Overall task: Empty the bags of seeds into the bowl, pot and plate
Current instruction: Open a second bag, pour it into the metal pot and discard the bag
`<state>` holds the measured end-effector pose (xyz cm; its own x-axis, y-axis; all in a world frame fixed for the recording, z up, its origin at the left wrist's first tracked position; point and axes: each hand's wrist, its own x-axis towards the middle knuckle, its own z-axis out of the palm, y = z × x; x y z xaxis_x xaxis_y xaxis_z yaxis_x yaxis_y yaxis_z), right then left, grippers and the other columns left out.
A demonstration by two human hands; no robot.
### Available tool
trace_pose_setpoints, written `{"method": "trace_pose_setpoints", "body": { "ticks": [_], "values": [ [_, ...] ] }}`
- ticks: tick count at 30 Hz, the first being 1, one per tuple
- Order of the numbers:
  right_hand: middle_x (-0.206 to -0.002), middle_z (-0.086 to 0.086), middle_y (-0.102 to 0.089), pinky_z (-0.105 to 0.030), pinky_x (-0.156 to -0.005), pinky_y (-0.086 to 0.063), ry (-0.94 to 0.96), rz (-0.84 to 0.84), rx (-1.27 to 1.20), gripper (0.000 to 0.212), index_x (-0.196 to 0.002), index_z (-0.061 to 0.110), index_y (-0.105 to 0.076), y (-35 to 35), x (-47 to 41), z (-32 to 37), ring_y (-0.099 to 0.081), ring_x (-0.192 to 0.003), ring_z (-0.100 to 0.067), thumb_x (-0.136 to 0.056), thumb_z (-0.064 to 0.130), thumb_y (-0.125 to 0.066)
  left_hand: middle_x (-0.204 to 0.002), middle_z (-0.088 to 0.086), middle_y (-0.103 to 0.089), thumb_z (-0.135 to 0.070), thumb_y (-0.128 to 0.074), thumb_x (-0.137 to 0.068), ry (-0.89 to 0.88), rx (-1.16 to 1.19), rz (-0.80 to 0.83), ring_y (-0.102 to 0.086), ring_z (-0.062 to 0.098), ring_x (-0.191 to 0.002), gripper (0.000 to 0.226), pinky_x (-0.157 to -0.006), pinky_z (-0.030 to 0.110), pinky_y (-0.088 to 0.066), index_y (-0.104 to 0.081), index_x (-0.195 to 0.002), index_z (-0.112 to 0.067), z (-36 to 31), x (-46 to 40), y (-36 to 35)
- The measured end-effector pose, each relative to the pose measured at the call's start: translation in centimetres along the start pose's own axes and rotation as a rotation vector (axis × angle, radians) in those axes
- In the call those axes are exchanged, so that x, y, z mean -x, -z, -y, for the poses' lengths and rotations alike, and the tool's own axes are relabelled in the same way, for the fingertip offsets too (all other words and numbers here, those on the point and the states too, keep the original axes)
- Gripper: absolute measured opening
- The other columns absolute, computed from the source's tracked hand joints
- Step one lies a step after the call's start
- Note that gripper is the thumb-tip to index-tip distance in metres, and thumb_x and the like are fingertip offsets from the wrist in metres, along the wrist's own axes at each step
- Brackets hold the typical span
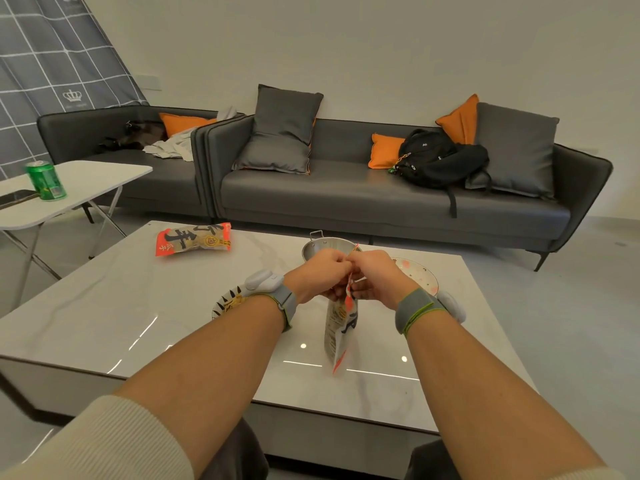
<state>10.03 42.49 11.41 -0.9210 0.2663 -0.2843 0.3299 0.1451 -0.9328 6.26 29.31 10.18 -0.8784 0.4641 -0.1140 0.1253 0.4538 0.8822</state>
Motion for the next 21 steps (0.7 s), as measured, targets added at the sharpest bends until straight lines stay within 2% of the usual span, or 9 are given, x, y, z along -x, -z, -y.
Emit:
{"method": "trace_pose_setpoints", "body": {
  "ticks": [1, 3, 5, 7, 9, 13, 15, 18, 21],
  "values": [
    [-0.083, -0.015, -0.063, -0.033, -0.056, -0.06, 0.017, 0.002, 0.029, 0.02, -0.102, -0.001, -0.067, -0.1, 0.0, 0.1, -0.062, -0.056, -0.023, -0.1, 0.016, -0.057, -0.074, 0.013, -0.062, -0.016, -0.046, -0.108, -0.001, -0.004, -0.004, -0.062, 0.022, -0.062, 0.023, -0.065, 0.036, -0.061, -0.062, -0.094, -0.008, -0.1, 0.2, 0.2],
    [-0.075, -0.013, -0.06, -0.032, -0.052, -0.059, 0.054, -0.002, 0.078, 0.015, -0.094, 0.002, -0.066, 0.1, 0.1, 0.1, -0.06, -0.05, -0.021, -0.1, 0.009, -0.054, -0.073, 0.01, -0.062, -0.019, -0.051, -0.107, -0.001, -0.021, -0.048, -0.064, 0.023, -0.063, 0.024, -0.061, 0.034, -0.059, -0.059, -0.085, -0.012, -0.2, 0.3, 0.7],
    [-0.069, -0.012, -0.06, -0.031, -0.048, -0.057, 0.089, -0.086, 0.162, 0.017, -0.085, 0.004, -0.063, 0.7, -0.1, 0.2, -0.059, -0.046, -0.02, -0.098, 0.008, -0.054, -0.076, 0.01, -0.064, -0.025, -0.053, -0.108, 0.006, -0.088, -0.137, -0.065, 0.023, -0.067, 0.026, -0.059, 0.032, -0.057, -0.059, -0.087, -0.011, -0.3, 0.3, 1.4],
    [-0.07, -0.013, -0.064, -0.028, -0.044, -0.053, 0.138, -0.193, 0.275, 0.021, -0.084, 0.002, -0.064, 1.3, -0.3, 0.4, -0.061, -0.047, -0.02, -0.098, 0.016, -0.06, -0.078, 0.01, -0.065, -0.031, -0.055, -0.108, 0.027, -0.158, -0.227, -0.063, 0.02, -0.063, 0.028, -0.054, 0.028, -0.054, -0.06, -0.09, -0.01, -0.2, 0.3, 2.0],
    [-0.074, -0.013, -0.067, -0.026, -0.043, -0.053, 0.173, -0.229, 0.38, 0.024, -0.084, 0.002, -0.065, 1.6, 0.1, 0.5, -0.064, -0.048, -0.019, -0.097, 0.023, -0.065, -0.082, 0.009, -0.065, -0.035, -0.056, -0.107, 0.079, -0.192, -0.224, -0.061, 0.017, -0.062, 0.027, -0.053, 0.026, -0.053, -0.062, -0.098, -0.01, 0.1, 0.4, 2.3],
    [-0.083, -0.017, -0.073, -0.028, -0.046, -0.057, 0.234, -0.112, 0.473, 0.003, -0.1, 0.013, -0.055, 1.6, 1.5, 0.7, -0.067, -0.047, -0.019, -0.102, 0.013, -0.054, -0.093, 0.011, -0.068, -0.032, -0.059, -0.104, 0.164, -0.242, -0.027, -0.063, 0.018, -0.069, 0.025, -0.056, 0.026, -0.054, -0.061, -0.117, -0.01, -0.3, 0.9, 2.0],
    [-0.086, -0.018, -0.073, -0.029, -0.046, -0.057, 0.299, -0.082, 0.53, 0.011, -0.109, 0.018, -0.052, 1.9, 2.1, 0.9, -0.068, -0.05, -0.022, -0.105, 0.01, -0.045, -0.092, 0.013, -0.069, -0.022, -0.059, -0.103, 0.138, -0.237, -0.037, -0.065, 0.018, -0.07, 0.016, -0.06, 0.028, -0.056, -0.063, -0.113, -0.01, -0.4, 0.9, 2.1],
    [-0.089, -0.017, -0.074, -0.033, -0.051, -0.061, 0.329, -0.024, 0.608, 0.03, -0.113, 0.017, -0.062, 2.3, 3.3, 1.1, -0.07, -0.056, -0.023, -0.105, 0.006, -0.035, -0.1, 0.021, -0.075, -0.018, -0.058, -0.102, 0.107, -0.197, -0.113, -0.071, 0.024, -0.078, 0.016, -0.074, 0.038, -0.065, -0.069, -0.108, -0.008, 0.1, 0.5, 2.4],
    [-0.096, -0.013, -0.076, -0.033, -0.06, -0.064, 0.308, 0.052, 0.683, 0.029, -0.115, 0.013, -0.068, 3.0, 4.0, 1.1, -0.074, -0.064, -0.021, -0.106, 0.008, -0.041, -0.105, 0.02, -0.076, -0.02, -0.06, -0.103, 0.103, -0.148, -0.123, -0.072, 0.024, -0.082, 0.015, -0.079, 0.039, -0.065, -0.072, -0.108, -0.011, 0.2, 0.4, 2.3]
  ]
}}
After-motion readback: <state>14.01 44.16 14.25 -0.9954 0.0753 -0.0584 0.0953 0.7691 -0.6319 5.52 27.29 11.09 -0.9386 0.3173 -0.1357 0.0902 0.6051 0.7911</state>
